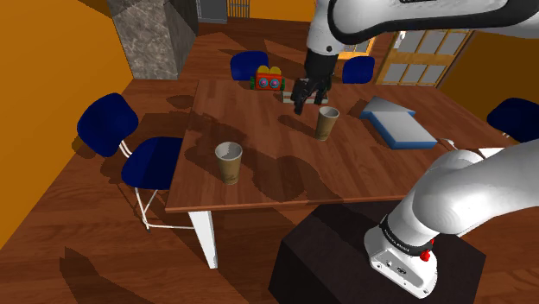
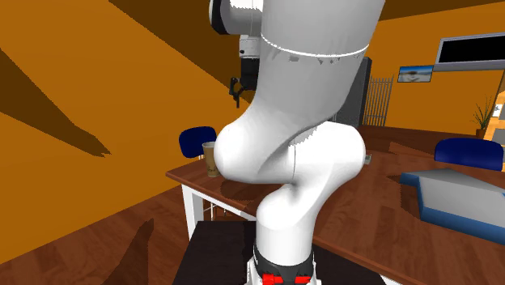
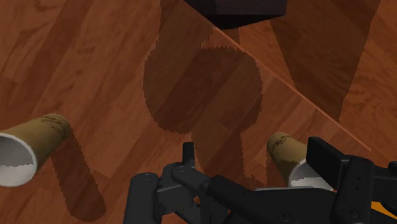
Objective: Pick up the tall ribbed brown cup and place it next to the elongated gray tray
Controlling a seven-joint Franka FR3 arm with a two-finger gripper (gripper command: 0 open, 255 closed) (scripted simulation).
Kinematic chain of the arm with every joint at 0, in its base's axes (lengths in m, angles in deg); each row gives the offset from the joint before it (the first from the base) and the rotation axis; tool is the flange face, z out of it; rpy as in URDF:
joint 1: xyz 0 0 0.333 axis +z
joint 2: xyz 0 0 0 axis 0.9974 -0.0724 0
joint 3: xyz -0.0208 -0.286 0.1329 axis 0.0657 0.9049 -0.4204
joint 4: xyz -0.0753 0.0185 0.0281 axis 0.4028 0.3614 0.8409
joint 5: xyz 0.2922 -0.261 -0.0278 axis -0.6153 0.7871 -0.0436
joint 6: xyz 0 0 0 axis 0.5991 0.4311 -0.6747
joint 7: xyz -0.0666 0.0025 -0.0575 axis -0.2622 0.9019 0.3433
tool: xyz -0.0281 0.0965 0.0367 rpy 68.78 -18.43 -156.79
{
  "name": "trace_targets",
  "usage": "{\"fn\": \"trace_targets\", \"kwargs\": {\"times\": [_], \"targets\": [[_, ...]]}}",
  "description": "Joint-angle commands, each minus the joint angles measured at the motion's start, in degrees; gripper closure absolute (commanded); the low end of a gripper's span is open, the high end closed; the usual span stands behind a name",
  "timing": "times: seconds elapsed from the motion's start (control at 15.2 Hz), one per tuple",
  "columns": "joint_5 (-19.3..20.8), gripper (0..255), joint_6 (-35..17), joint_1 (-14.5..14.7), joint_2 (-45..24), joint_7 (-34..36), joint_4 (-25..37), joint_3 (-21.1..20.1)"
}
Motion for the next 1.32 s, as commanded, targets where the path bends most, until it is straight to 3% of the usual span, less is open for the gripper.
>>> {"fn": "trace_targets", "kwargs": {"times": [0.0,0.66,1.25], "targets": [[-0.62,0,-3.06,0.37,-3.48,1.17,0.4,-1.1],[-0.97,0,-16.14,1.81,-23.35,6.77,6.76,-5.75],[2.05,0,-22.98,3.94,-41.77,12.19,17.85,-7.79]]}}
